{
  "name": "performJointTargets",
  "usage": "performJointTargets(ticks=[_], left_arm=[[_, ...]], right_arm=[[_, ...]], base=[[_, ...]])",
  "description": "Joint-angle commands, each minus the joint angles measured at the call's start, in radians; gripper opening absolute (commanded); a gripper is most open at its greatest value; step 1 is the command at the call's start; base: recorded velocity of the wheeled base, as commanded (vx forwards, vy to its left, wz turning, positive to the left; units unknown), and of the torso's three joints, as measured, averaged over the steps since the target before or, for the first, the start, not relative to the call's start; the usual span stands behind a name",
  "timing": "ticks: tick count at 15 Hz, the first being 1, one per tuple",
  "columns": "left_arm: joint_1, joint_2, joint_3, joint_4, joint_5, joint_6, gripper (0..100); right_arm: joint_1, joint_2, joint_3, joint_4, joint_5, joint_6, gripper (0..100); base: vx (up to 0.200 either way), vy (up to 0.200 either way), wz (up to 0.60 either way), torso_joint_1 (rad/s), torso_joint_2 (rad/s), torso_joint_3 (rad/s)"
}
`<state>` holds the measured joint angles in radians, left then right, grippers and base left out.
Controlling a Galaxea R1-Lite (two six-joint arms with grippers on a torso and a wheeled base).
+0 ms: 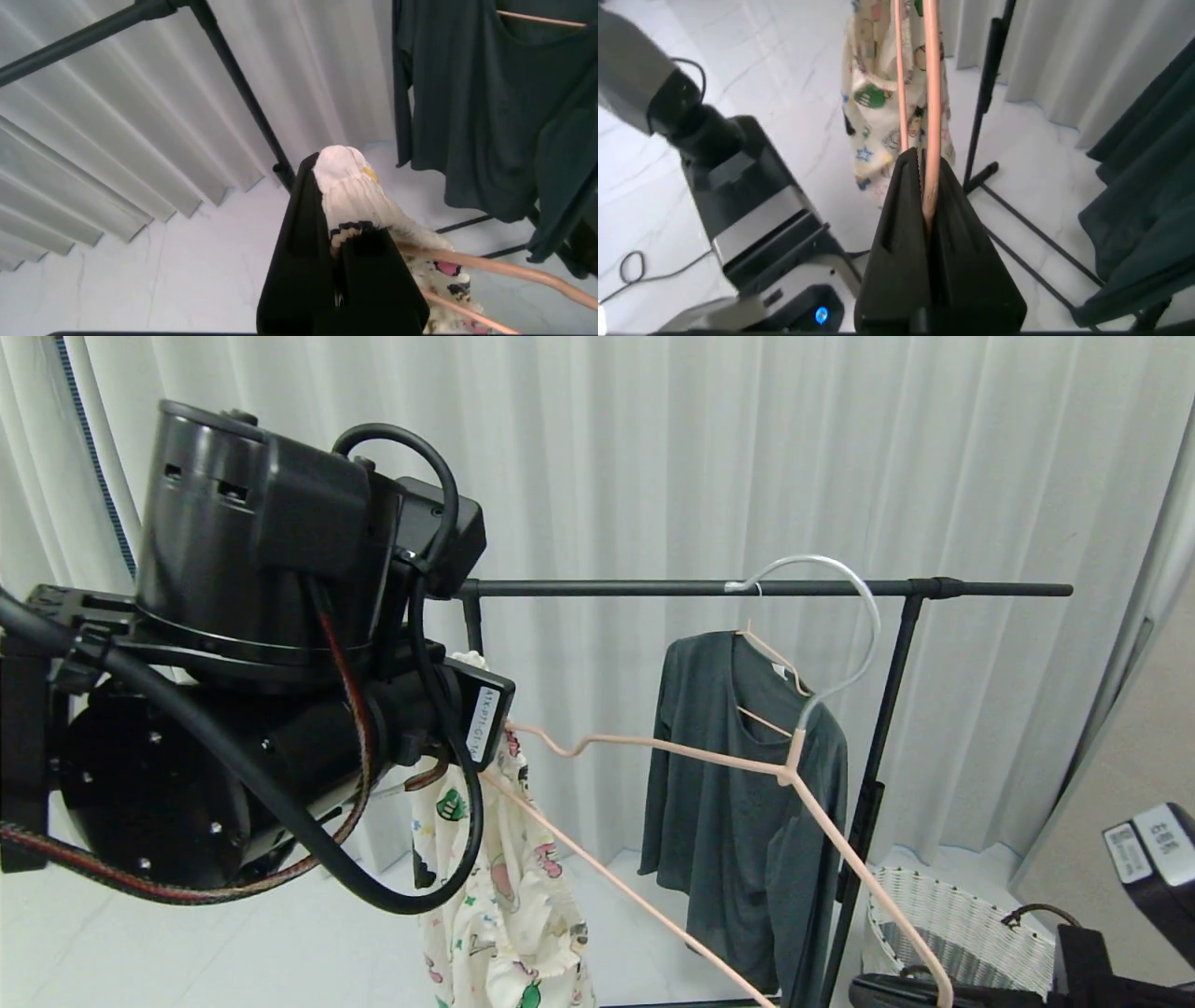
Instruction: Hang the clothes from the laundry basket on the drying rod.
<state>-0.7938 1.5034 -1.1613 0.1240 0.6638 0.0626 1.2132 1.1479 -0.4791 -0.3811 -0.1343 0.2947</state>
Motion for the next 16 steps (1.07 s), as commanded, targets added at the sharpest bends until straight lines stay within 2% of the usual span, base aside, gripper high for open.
performJointTargets(ticks=[1, 2, 6, 9, 13, 16], left_arm=[[0.001, -0.002, 0.0, 0.0, 0.002, 0.0, 0], [0.001, -0.002, -0.001, 0.0, 0.002, -0.001, 0], [-0.019, -0.002, -0.024, 0.0, 0.002, -0.035, 0], [-0.099, 0.0, -0.06, 0.0, 0.002, -0.089, 0], [-0.171, 0.001, -0.08, 0.0, -0.003, -0.132, 0], [-0.177, 0.0, -0.089, 0.0, -0.006, -0.136, 0]], right_arm=[[-0.007, 0.081, -0.003, -0.042, -0.027, 0.0, 0], [-0.007, 0.112, -0.003, -0.064, -0.05, 0.001, 0], [-0.004, 0.2, -0.007, -0.154, -0.051, 0.024, 0], [-0.004, 0.283, -0.01, -0.228, -0.051, 0.027, 0], [-0.004, 0.345, -0.049, -0.26, -0.053, 0.061, 0], [-0.004, 0.369, -0.064, -0.277, -0.053, 0.063, 0]], base=[[0.0, 0.0, 0.0, 0.0, 0.0, 0.0], [0.0, 0.0, 0.0, 0.0, 0.0, 0.0], [0.0, 0.0, 0.0, 0.0, 0.0, 0.0], [0.0, 0.0, 0.0, 0.0, 0.0, 0.0], [0.0, 0.0, 0.0, 0.0, 0.0, 0.0], [0.0, 0.0, 0.0, 0.0, 0.0, 0.0]])
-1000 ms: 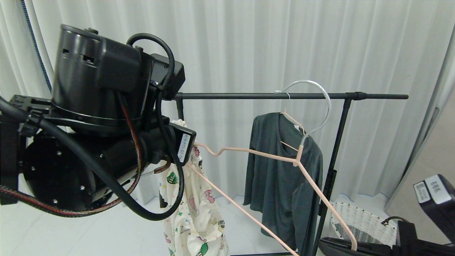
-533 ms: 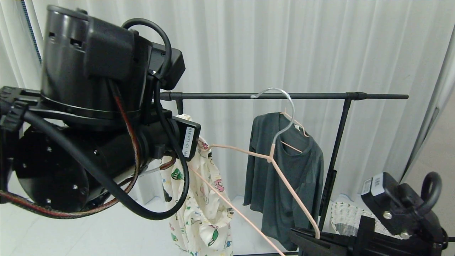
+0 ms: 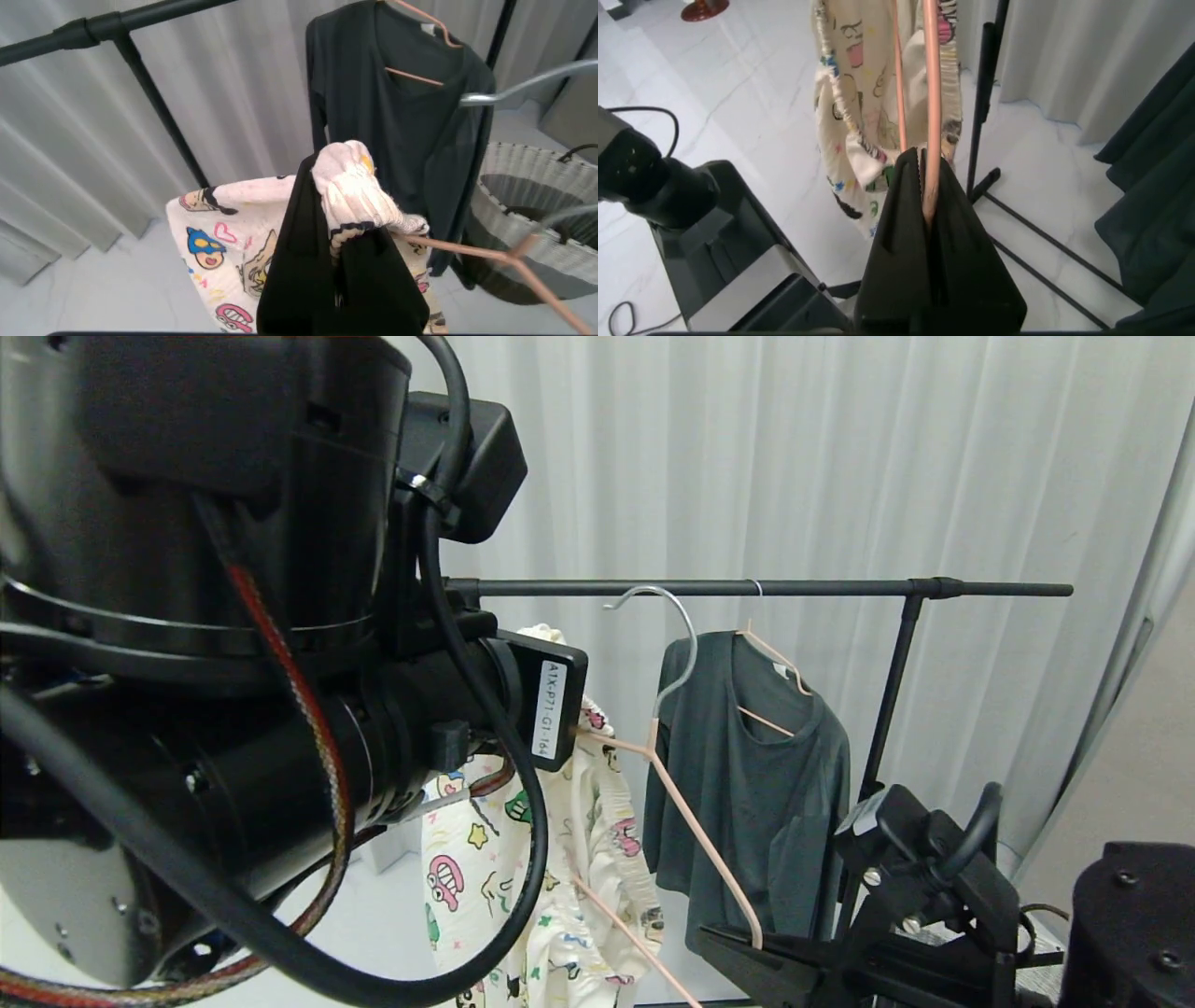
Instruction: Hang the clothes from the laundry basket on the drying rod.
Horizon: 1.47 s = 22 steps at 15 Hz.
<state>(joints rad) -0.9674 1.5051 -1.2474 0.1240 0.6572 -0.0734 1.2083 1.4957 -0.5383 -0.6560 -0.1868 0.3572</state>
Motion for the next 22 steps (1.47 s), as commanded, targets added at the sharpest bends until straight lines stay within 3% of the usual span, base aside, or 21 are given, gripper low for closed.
performJointTargets(ticks=[1, 5, 10, 11, 15, 22], left_arm=[[-0.005, -0.005, -0.003, 0.0, 0.001, -0.002, 0], [-0.077, -0.003, -0.015, 0.0, -0.018, -0.042, 0], [-0.08, -0.013, -0.006, 0.002, -0.021, -0.051, 0], [-0.077, -0.016, -0.004, 0.002, -0.021, -0.051, 100], [-0.051, -0.031, 0.029, 0.002, -0.018, -0.052, 100], [-0.047, -0.046, 0.072, 0.002, -0.014, -0.06, 100]], right_arm=[[0.0, 0.023, -0.008, -0.007, 0.0, 0.003, 0], [0.004, 0.04, -0.014, -0.04, -0.003, 0.003, 0], [-0.001, 0.07, -0.069, -0.053, -0.048, 0.005, 0], [-0.003, 0.066, -0.068, -0.053, -0.049, 0.005, 0], [-0.01, 0.034, -0.068, -0.054, -0.114, 0.005, 0], [-0.013, -0.003, -0.065, -0.054, -0.157, -0.001, 0]], base=[[0.0, 0.0, 0.0, 0.0, 0.0, 0.0], [0.0, 0.0, 0.0, 0.0, 0.0, 0.0], [0.0, 0.0, 0.0, 0.0, 0.0, 0.0], [0.0, 0.0, 0.0, 0.0, 0.0, 0.0], [0.0, 0.0, 0.0, 0.0, 0.0, 0.0], [0.0, 0.0, 0.0, 0.0, 0.0, 0.0]])
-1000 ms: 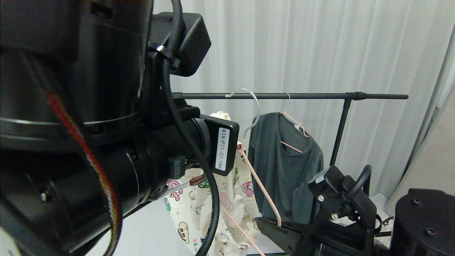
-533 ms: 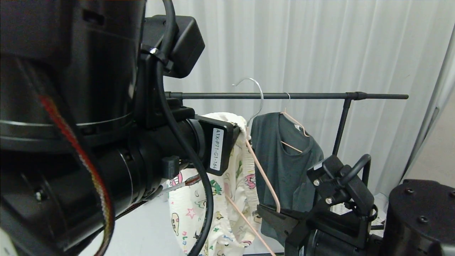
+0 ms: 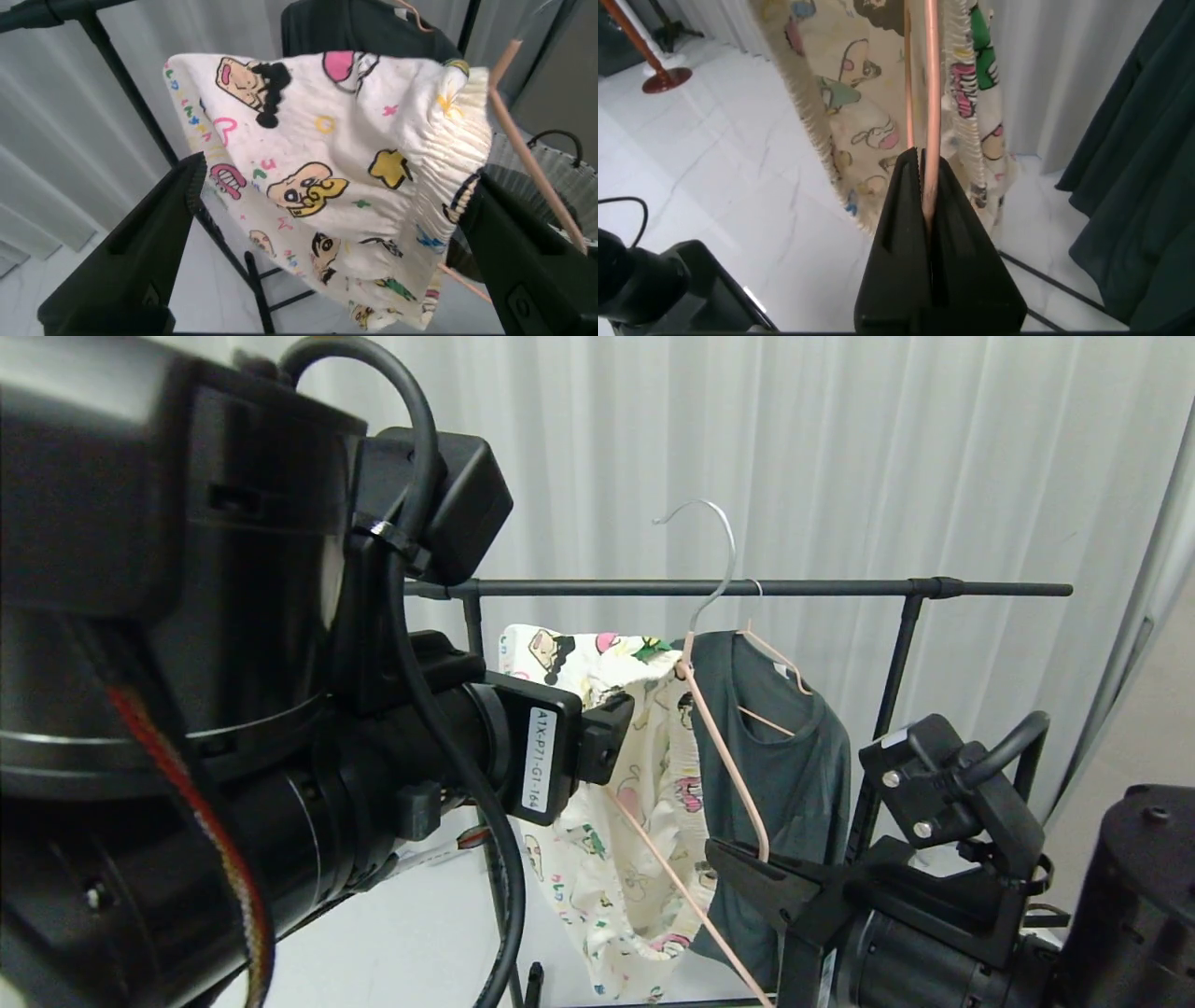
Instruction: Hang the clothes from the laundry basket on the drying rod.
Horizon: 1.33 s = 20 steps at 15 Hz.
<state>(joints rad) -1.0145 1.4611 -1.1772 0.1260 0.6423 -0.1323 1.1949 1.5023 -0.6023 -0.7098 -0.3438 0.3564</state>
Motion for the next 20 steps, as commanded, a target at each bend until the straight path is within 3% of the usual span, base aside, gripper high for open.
performJointTargets(ticks=[1, 4, 8, 11, 15, 17, 20], left_arm=[[0.001, -0.002, 0.011, 0.0, 0.0, -0.003, 100], [-0.038, -0.021, 0.102, 0.0, 0.002, -0.003, 100], [-0.11, -0.024, 0.116, -0.002, 0.002, -0.006, 100], [-0.085, -0.079, 0.197, -0.002, 0.002, -0.001, 100], [-0.01, -0.196, 0.275, -0.002, -0.024, 0.011, 100], [0.016, -0.235, 0.284, -0.002, -0.133, 0.045, 100], [0.025, -0.32, 0.366, -0.005, -0.336, 0.209, 100]], right_arm=[[-0.005, -0.01, -0.001, 0.0, 0.0, -0.002, 0], [-0.018, -0.021, -0.004, -0.002, 0.0, -0.005, 0], [-0.034, -0.03, -0.002, -0.008, -0.004, -0.013, 0], [-0.064, -0.056, 0.044, -0.008, 0.0, -0.045, 0], [-0.103, -0.166, 0.18, 0.001, 0.16, -0.126, 0], [-0.098, -0.202, 0.231, 0.001, 0.232, -0.165, 0], [-0.092, -0.249, 0.256, 0.059, 0.358, -0.185, 0]], base=[[0.0, 0.0, 0.0, 0.0, 0.0, 0.0], [0.0, 0.0, 0.0, 0.0, 0.0, 0.0], [0.0, 0.0, 0.0, 0.0, 0.0, 0.0], [0.0, 0.0, 0.0, 0.0, 0.0, 0.0], [0.0, 0.0, 0.0, 0.0, 0.0, 0.0], [0.0, 0.0, 0.0, 0.0, 0.0, 0.0], [0.0, 0.0, 0.0, 0.0, 0.0, 0.0]])
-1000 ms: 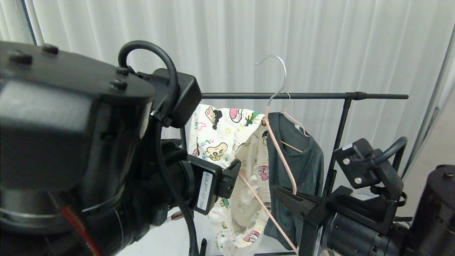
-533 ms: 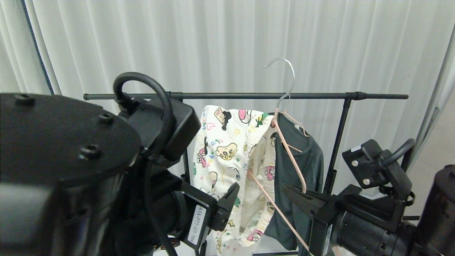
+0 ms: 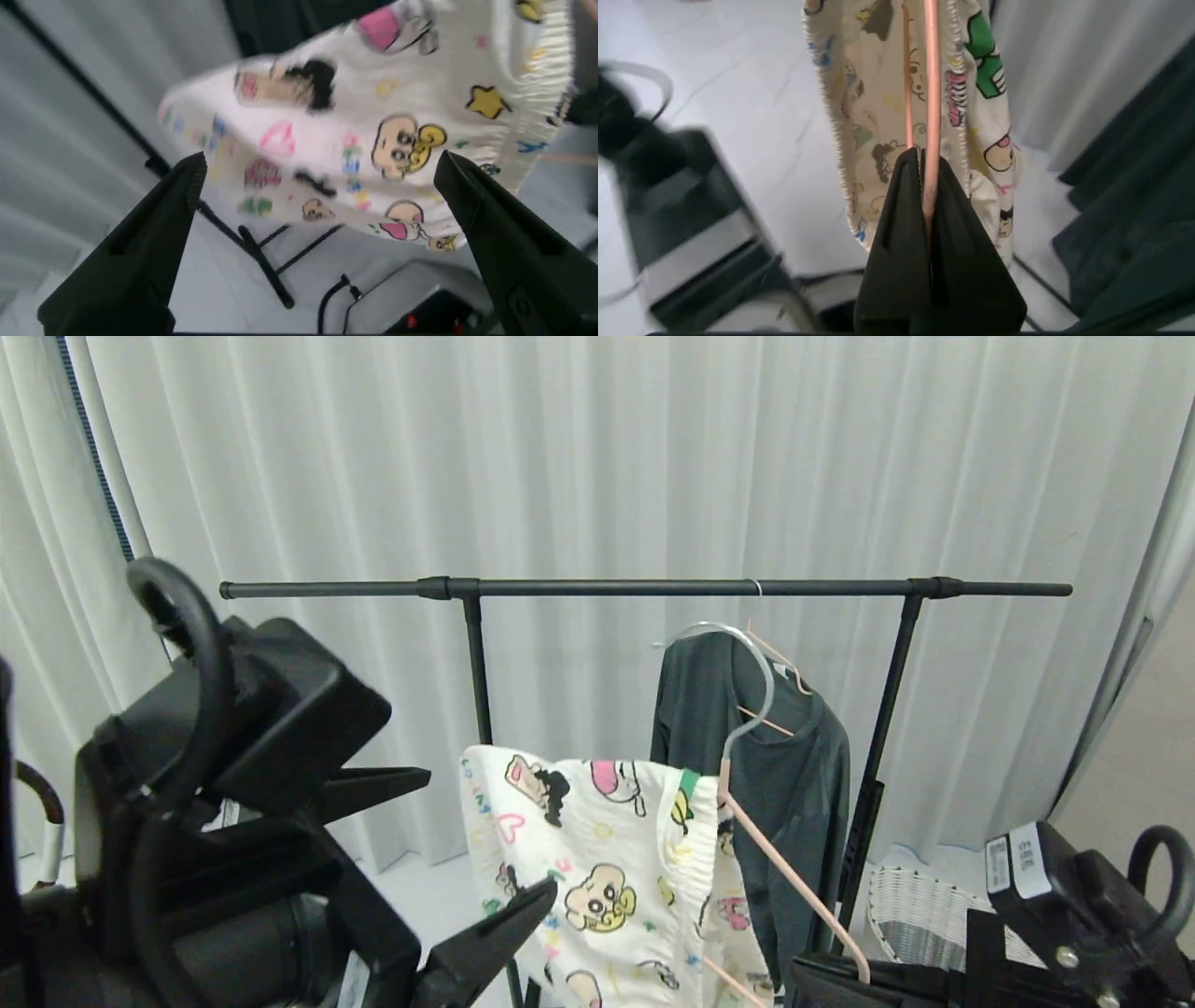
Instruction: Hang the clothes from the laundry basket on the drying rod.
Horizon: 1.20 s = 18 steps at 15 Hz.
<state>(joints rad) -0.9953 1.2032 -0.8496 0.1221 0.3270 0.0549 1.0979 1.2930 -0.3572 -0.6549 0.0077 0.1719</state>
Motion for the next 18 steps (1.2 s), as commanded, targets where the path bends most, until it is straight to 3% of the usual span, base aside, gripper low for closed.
performJointTargets(ticks=[1, 4, 6, 9, 13, 18], left_arm=[[0.006, -0.086, 0.076, -0.024, -0.082, 0.075, 100], [0.006, -0.136, 0.187, -0.131, -0.279, 0.203, 100], [0.003, -0.136, 0.236, -0.164, -0.355, 0.221, 100], [-0.003, -0.126, 0.277, -0.197, -0.365, 0.221, 100], [0.0, -0.119, 0.311, -0.197, -0.462, 0.221, 100], [-0.003, -0.113, 0.343, -0.196, -0.537, 0.232, 100]], right_arm=[[0.014, -0.058, 0.017, 0.04, 0.051, -0.014, 0], [0.02, -0.069, 0.061, 0.064, 0.127, -0.098, 0], [0.048, -0.067, 0.073, 0.064, 0.147, -0.126, 0], [0.112, -0.066, 0.075, 0.066, 0.147, -0.144, 0], [0.224, -0.061, 0.081, 0.083, 0.143, -0.149, 0], [0.232, -0.061, 0.075, 0.083, 0.143, -0.155, 0]], base=[[0.0, 0.0, 0.0, 0.0, 0.0, 0.0], [0.0, 0.0, 0.0, 0.0, 0.0, 0.0], [0.0, 0.0, 0.0, 0.0, 0.0, 0.0], [0.0, 0.0, 0.0, 0.0, 0.0, 0.0], [0.0, 0.0, 0.0, 0.0, 0.0, 0.0], [0.0, 0.0, 0.0, 0.0, 0.0, 0.0]])
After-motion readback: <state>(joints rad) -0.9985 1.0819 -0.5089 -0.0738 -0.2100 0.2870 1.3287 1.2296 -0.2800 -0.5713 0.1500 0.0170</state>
